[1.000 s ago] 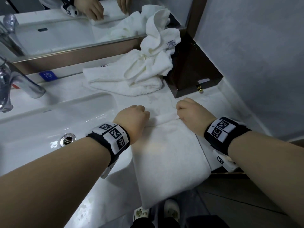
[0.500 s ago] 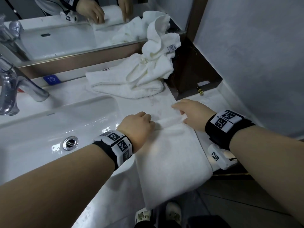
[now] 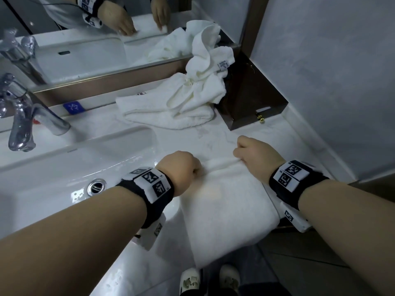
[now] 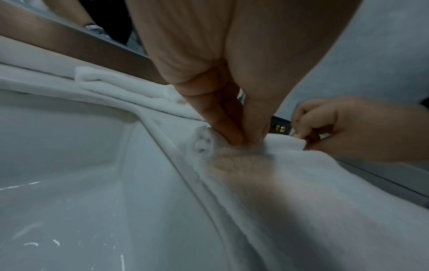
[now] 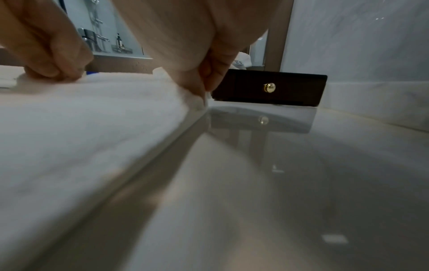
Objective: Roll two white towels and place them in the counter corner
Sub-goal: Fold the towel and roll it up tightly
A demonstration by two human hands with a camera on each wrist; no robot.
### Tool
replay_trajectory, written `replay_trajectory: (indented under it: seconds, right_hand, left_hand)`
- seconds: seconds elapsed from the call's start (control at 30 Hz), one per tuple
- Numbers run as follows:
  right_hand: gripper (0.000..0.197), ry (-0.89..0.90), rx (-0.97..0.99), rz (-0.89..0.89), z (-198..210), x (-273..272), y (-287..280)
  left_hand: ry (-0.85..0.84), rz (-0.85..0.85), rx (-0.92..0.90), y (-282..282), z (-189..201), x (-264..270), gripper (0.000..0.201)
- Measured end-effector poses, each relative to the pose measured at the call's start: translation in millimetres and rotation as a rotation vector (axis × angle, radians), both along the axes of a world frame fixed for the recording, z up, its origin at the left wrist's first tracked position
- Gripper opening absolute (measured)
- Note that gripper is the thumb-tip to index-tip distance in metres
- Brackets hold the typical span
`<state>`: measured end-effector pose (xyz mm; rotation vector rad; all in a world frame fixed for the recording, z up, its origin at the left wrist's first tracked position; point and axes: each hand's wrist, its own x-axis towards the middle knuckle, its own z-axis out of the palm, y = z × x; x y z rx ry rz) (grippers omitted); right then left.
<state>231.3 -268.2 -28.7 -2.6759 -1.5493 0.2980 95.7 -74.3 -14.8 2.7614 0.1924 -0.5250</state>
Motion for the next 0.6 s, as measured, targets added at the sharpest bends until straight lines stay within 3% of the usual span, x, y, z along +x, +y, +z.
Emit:
replay_trajectory:
  seconds: [0.13, 0.27, 0.4, 0.6]
  right_hand:
    - [0.021, 0.081, 0.019, -0.14, -9.8, -0.1, -2.9]
    - [0.017, 0.096, 0.16, -0.158, -9.0, -7.3, -11.0]
    - [0.012, 0.078, 0.143, -0.153, -6.1, -14.8, -13.9]
    - [0.019, 0.14, 0.025, -0.18, -1.5, -17.8, -17.1]
  left_hand:
    - [-0.086, 0.186, -0.172, 5.1, -6.3, 0.8, 0.009]
    - [-0.05, 0.271, -0.153, 8.4, -11.7, 7.8, 0.004]
    - [0.018, 0.245, -0.143, 14.4, -12.3, 14.3, 0.021]
    - [0.049, 0.123, -0.023, 2.1, -8.9, 19.1, 0.018]
